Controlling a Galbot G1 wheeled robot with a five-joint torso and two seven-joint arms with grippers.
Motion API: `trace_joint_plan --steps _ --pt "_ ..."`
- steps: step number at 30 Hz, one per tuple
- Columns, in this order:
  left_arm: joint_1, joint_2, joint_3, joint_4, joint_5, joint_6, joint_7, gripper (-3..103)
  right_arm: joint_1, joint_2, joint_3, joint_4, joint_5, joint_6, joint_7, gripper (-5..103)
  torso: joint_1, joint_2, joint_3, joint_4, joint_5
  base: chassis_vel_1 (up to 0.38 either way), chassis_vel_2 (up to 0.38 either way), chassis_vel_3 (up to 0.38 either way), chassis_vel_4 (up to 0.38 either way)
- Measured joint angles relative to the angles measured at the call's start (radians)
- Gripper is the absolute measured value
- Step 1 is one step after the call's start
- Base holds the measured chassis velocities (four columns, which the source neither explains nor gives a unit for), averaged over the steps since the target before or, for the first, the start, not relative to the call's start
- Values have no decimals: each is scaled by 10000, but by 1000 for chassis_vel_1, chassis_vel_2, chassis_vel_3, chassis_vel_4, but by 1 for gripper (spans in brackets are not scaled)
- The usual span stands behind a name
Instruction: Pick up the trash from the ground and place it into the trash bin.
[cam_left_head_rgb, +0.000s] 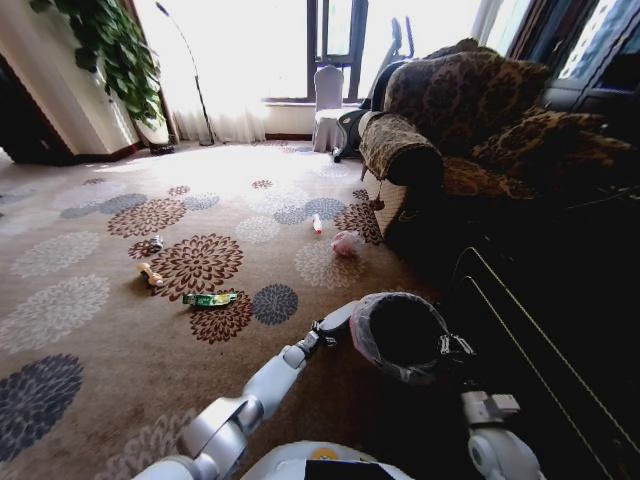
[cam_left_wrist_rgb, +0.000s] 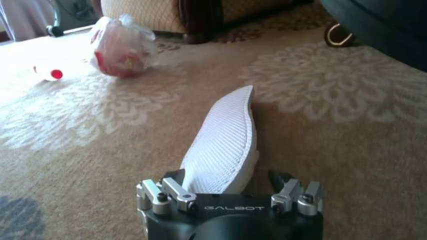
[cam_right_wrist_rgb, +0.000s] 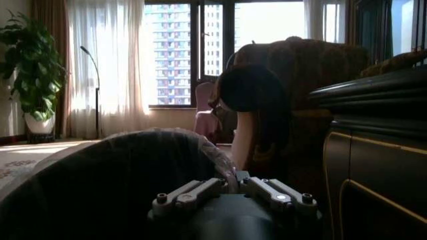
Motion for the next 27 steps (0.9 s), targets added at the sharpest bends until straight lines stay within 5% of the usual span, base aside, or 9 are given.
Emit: trace_joint_plan --steps 21,27 --pt "312 22 -351 -55 519 -274 61 32 -89 66 -72 -17 -26 93 0 0 0 0 0 3 0 0 0 0 0" --pt "864 349 -463 -1439 79 -158 3 16 35 42 -118 -83 -5 103 1 0 0 0 1 -4 -7 0 0 0 0"
